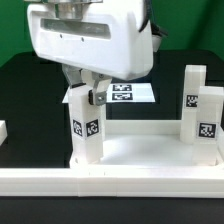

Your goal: Assemble desk

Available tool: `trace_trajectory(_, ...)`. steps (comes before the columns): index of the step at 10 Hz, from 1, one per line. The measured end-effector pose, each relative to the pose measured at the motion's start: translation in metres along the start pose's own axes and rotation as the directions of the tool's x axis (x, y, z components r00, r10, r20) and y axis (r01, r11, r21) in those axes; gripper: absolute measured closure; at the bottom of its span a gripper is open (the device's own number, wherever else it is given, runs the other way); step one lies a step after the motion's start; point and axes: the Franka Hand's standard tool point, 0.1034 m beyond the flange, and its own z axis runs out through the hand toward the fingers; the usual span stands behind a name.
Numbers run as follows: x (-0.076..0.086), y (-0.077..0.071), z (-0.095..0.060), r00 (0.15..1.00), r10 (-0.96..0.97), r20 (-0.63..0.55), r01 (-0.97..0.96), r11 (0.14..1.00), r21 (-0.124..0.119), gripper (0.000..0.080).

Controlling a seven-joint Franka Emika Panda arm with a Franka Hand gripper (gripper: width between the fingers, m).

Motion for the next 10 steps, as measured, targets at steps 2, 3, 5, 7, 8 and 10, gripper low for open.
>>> trace_trajectory(2, 0.0005, -0.0006, 0.0002, 0.996, 0.091, -0.001, -0.091, 0.996, 0.000, 0.0507)
trace_trajectory(3, 0.0003, -0.0009, 0.0002, 0.991, 0.133, -0.001, -0.133, 0.991, 0.001, 0.0507)
trace_trajectory(5, 0.0000, -0.0015, 0.0001, 0.987, 0.160, -0.002, -0.160, 0.987, 0.002, 0.0507)
trace_trajectory(7, -0.0001, -0.0007, 0.0005, 0.999, 0.049, -0.004, -0.049, 0.999, -0.005, 0.0392)
trace_trajectory(8, -0.0005, -0.0010, 0.0005, 0.997, -0.071, -0.004, 0.071, 0.997, -0.006, 0.0258)
trace_trajectory(10, -0.0007, -0.0012, 0.0005, 0.966, -0.260, -0.003, 0.260, 0.966, -0.006, 0.0174)
